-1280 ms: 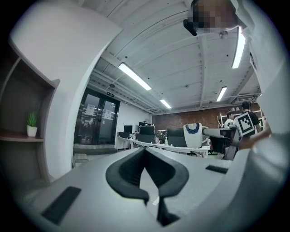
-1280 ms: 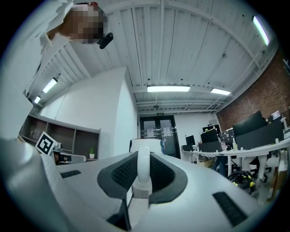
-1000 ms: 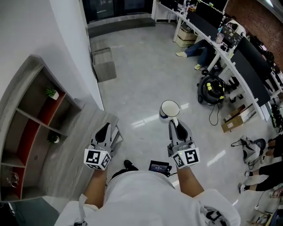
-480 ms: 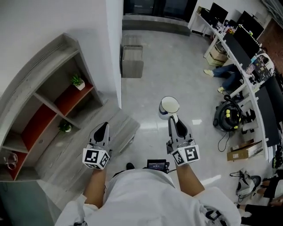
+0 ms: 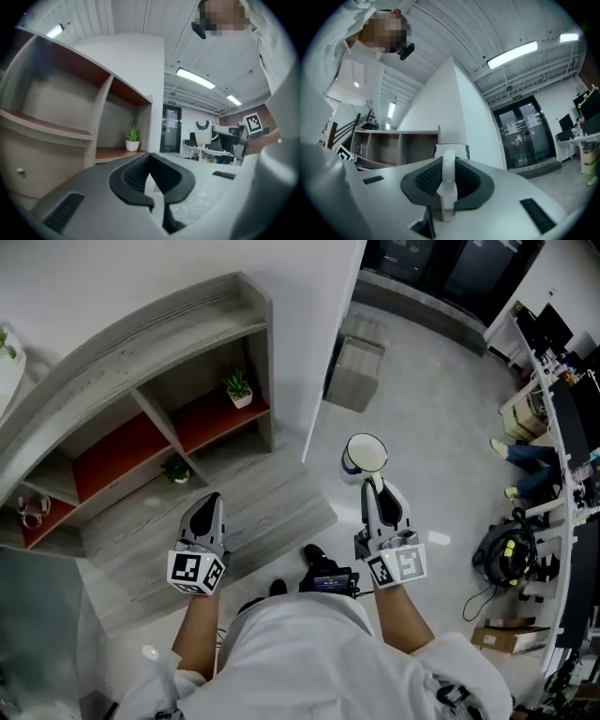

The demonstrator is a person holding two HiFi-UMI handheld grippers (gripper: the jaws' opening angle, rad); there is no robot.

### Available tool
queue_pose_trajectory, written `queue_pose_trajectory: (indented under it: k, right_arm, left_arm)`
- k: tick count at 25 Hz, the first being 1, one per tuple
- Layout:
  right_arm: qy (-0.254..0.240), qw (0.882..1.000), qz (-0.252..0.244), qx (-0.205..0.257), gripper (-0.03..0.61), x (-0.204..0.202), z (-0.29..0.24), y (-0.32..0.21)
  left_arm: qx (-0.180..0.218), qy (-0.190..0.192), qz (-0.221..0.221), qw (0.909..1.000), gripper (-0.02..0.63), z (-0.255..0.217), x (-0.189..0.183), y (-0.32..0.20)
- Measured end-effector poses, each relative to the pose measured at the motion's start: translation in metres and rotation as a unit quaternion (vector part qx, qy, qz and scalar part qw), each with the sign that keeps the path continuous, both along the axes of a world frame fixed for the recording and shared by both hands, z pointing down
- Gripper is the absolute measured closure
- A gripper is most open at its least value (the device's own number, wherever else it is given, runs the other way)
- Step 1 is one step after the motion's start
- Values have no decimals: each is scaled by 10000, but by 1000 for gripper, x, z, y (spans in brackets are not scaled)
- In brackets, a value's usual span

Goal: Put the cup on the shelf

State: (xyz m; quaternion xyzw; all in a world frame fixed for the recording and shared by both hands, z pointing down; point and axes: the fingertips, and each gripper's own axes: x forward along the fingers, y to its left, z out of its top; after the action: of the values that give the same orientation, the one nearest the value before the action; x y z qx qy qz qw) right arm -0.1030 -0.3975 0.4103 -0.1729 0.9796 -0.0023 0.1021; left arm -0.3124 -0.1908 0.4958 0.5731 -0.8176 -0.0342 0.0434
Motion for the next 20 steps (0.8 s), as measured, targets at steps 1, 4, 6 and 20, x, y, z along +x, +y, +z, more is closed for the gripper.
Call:
queue_pose_trajectory:
  k: [1,4,6,20]
  right_arm:
    - [-7,9998,-186,-30,502,-13,2,-1]
    - [-4,9967,-802,-101,500,-52,7,-5]
    - [-11,9929,-1185,-141,500,-79,8,-8]
    - [-163,9422,-3345,-60,500,-214,9,18]
  left_arm:
    - [-32,14,-188,9998,607,2,-6,7]
    - [-61,64,-768,9970,606,2,-20,22]
    - [-30,85,-1073,9942,607,-2,-27,26]
    - [-136,95,-3166,9484,606,-4,-22,88]
